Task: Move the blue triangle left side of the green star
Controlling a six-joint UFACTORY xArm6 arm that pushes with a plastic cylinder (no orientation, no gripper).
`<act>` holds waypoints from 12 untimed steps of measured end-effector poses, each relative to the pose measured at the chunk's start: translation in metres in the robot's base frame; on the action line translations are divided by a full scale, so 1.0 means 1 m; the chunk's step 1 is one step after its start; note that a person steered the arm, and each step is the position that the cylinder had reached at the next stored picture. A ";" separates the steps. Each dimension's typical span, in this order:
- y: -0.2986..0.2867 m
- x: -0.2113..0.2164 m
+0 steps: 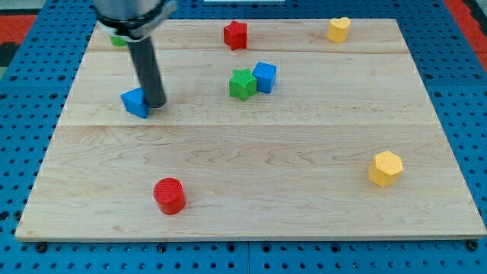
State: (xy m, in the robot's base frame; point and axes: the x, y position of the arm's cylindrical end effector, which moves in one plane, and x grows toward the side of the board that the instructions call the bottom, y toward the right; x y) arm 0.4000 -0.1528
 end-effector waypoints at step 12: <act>0.017 0.017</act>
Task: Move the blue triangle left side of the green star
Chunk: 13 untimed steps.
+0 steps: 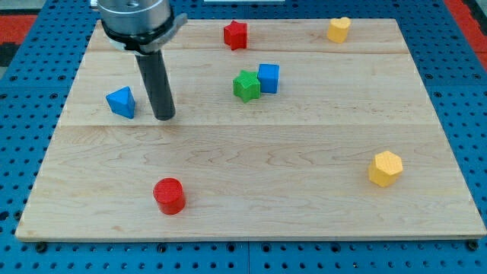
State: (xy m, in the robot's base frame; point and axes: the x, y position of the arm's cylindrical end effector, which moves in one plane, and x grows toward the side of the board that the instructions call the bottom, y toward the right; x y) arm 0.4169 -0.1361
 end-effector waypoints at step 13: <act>0.025 -0.010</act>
State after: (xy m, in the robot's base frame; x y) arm 0.4073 -0.1114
